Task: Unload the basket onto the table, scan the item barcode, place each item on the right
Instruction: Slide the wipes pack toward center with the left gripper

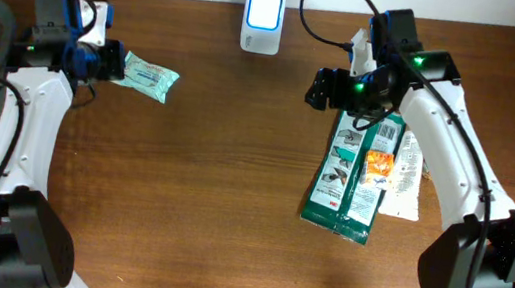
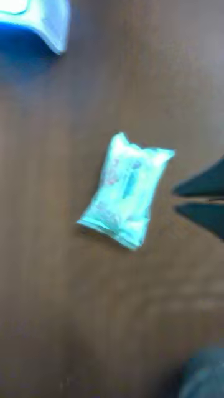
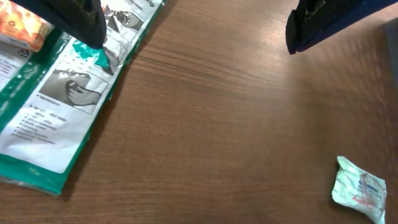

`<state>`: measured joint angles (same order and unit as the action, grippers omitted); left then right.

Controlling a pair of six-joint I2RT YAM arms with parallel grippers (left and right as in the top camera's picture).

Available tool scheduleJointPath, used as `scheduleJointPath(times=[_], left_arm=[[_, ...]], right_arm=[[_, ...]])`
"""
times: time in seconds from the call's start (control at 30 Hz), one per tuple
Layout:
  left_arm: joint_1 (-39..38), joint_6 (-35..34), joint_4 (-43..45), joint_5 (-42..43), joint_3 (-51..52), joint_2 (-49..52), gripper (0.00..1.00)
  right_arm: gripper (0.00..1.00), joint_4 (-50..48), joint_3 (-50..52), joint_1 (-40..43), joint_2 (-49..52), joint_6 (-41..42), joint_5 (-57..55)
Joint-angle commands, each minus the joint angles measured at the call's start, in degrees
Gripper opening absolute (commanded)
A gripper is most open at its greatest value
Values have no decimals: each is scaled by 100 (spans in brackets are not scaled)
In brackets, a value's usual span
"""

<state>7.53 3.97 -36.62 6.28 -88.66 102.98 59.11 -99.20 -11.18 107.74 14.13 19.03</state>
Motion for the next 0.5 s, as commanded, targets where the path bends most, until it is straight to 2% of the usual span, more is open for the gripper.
scheduleJointPath(times=[0.0,0.13,0.23,0.33,0.47], left_arm=[[15,988,743,-437,-31,525,0],[15,1878,1604,-417,-31,1528,0],[9,1888,2236,-393,-31,2208,0],[-63,1888,2330,-129,-31,2546,0],[-446,1886,2017,-70,-33,2664,0]], right_arm=[[89,-48,-33,-133,81,28,63],[89,-107,-33,-162,225,28,46],[89,-109,-33,-162,225,28,-7],[89,-114,-33,-162,225,28,-20],[89,-111,-33,-162,225,26,-20]])
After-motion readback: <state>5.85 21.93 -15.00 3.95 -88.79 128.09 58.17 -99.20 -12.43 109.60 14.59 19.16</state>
